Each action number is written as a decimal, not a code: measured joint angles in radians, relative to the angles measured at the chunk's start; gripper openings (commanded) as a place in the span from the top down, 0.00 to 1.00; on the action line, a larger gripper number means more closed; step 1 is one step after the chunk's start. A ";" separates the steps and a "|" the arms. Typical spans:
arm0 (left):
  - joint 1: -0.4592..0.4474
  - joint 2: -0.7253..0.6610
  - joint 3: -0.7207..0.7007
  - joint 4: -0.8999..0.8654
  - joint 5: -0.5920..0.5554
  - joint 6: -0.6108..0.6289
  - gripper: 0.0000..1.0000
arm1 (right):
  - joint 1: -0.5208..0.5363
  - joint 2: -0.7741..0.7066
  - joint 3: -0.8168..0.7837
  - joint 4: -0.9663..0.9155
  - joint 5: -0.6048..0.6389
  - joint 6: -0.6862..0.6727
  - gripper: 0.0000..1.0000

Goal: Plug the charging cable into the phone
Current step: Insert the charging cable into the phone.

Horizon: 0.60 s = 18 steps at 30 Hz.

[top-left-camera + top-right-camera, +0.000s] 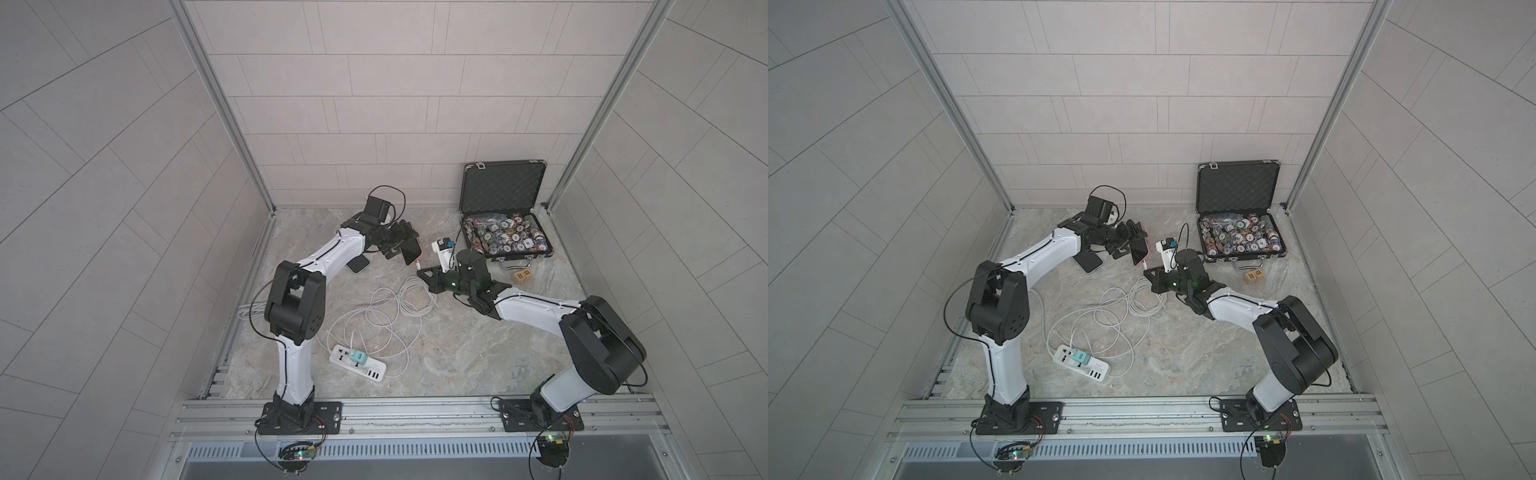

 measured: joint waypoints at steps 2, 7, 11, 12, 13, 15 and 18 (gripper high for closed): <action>0.000 0.000 -0.001 0.000 -0.006 0.002 0.43 | 0.000 0.013 0.002 0.006 -0.007 0.009 1.00; 0.002 0.000 -0.002 0.000 -0.019 0.003 0.44 | 0.000 0.034 0.006 0.030 -0.017 0.035 1.00; 0.004 0.000 -0.007 0.006 -0.020 0.003 0.45 | 0.000 0.037 0.013 0.024 -0.018 0.051 1.00; 0.004 0.000 -0.009 0.010 -0.021 0.004 0.45 | 0.000 0.037 0.016 0.020 -0.017 0.055 1.00; 0.004 -0.002 -0.013 0.014 -0.022 0.005 0.45 | 0.000 0.037 0.019 0.014 -0.017 0.058 1.00; 0.004 -0.004 -0.024 0.028 -0.024 0.008 0.46 | 0.000 0.037 0.027 -0.004 -0.017 0.068 1.00; 0.004 -0.010 -0.042 0.044 -0.031 0.018 0.47 | -0.001 0.037 0.038 -0.029 -0.018 0.083 1.00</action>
